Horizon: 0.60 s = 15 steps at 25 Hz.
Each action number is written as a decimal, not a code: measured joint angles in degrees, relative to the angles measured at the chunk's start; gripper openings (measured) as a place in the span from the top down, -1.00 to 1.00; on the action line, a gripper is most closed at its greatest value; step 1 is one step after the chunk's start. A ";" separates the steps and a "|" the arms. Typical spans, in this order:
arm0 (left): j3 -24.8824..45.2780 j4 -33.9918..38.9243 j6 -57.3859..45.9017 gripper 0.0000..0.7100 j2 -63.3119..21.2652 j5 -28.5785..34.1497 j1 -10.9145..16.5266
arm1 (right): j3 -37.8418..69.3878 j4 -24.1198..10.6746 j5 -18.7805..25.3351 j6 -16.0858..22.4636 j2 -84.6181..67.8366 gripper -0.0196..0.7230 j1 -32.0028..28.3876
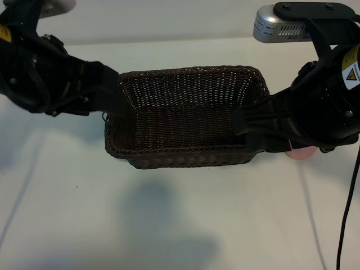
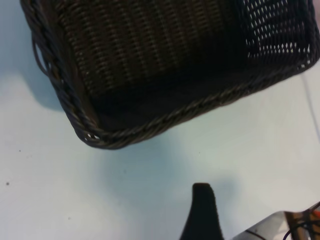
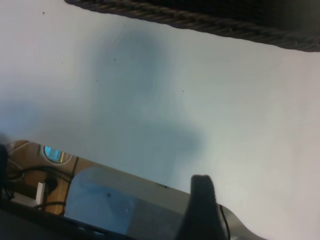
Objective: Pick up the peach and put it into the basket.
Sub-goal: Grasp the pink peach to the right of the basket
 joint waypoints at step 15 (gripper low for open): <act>5.43 4.83 -9.79 -0.50 -12.75 3.30 -3.62 | 0.00 0.00 0.00 0.00 0.00 -0.52 0.00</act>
